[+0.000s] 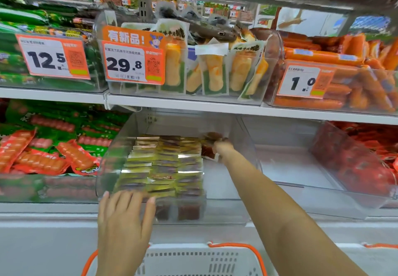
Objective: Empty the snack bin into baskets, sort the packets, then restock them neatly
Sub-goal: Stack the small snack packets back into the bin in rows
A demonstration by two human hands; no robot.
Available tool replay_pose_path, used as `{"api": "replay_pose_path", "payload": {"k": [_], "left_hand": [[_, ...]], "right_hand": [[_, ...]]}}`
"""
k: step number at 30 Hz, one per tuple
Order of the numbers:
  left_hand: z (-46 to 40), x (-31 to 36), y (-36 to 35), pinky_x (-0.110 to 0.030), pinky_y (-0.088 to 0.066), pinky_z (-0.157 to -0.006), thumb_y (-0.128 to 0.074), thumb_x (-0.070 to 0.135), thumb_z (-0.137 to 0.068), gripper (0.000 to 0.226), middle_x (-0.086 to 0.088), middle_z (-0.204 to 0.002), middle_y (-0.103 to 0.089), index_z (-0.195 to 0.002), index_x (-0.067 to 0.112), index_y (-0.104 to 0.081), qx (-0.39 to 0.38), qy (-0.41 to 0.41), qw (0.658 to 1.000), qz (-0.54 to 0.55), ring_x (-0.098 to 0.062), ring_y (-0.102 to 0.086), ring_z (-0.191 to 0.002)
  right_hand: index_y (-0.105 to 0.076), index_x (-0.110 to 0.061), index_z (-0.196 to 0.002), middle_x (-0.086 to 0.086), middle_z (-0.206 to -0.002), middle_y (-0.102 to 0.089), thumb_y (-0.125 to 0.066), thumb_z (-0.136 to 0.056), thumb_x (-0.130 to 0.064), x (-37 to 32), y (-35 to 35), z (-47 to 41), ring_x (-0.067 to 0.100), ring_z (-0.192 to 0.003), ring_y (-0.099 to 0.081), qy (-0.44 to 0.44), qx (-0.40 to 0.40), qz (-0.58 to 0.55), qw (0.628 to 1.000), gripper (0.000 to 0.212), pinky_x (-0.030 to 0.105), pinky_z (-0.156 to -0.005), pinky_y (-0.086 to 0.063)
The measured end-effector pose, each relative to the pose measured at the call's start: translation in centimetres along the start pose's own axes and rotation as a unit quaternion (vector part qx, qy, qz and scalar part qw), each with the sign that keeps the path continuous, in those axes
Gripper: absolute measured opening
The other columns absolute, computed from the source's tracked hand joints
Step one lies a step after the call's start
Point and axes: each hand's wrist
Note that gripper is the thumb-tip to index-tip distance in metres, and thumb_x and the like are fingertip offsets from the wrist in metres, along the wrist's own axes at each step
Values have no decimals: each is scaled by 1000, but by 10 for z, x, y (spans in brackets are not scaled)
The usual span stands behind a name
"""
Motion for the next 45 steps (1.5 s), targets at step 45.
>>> {"api": "replay_pose_path", "payload": {"k": [45], "left_hand": [[52,-5,73,-22,-37,-84,-37,39,-91,39,11,-114,-60,-111,22,-66,-117,-9,990,78,-7,-46,-110]], "right_hand": [[-54,-24,-117,-13,-99,-62,-52,-90,-2,84,25,171,14,-79,-63,357,-85,20,930,35,25,-74,-49]]}}
Point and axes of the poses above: each hand's wrist, its own z-axis away from the middle knuckle, its own y-axis out of the back of the hand, x = y × z
